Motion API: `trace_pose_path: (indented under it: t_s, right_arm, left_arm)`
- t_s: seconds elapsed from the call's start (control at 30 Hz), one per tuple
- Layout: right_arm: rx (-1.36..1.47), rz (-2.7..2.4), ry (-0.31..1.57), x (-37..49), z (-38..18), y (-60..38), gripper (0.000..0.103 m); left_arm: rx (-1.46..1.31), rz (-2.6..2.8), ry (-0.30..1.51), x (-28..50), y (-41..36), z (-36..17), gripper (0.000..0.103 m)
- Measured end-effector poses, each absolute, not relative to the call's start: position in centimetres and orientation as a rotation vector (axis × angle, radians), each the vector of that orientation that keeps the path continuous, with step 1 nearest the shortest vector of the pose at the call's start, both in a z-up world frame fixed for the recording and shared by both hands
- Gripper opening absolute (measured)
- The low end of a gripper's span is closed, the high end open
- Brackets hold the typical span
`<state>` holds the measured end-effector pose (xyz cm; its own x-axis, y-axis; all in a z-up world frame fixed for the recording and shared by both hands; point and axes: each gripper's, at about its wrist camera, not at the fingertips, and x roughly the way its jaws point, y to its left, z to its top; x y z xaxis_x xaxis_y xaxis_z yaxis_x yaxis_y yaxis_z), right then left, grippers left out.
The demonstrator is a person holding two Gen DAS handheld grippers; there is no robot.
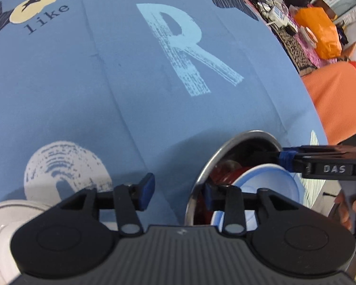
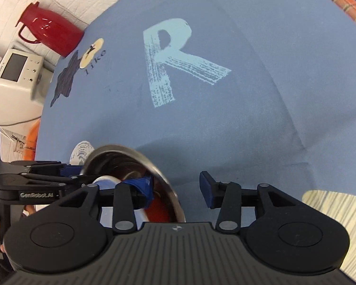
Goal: Organize plates and bowls
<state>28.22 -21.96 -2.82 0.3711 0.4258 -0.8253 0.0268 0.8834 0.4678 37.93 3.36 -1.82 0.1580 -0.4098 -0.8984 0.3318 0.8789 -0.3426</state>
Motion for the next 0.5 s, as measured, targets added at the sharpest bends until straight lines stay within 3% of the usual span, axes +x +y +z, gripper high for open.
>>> trace_pose_path:
  t_s: [0.2, 0.5]
  right_arm:
    - [0.460, 0.222, 1.036, 26.9, 0.4, -23.2, 0.029]
    - [0.434, 0.234, 1.132, 19.7, -1.1, -24.0, 0.031]
  left_arm:
    - [-0.092, -0.496, 1.261, 38.4, 3.2, -0.8, 0.043]
    - [0.022, -0.538, 1.198, 35.2, 5.7, 1.4, 0.047]
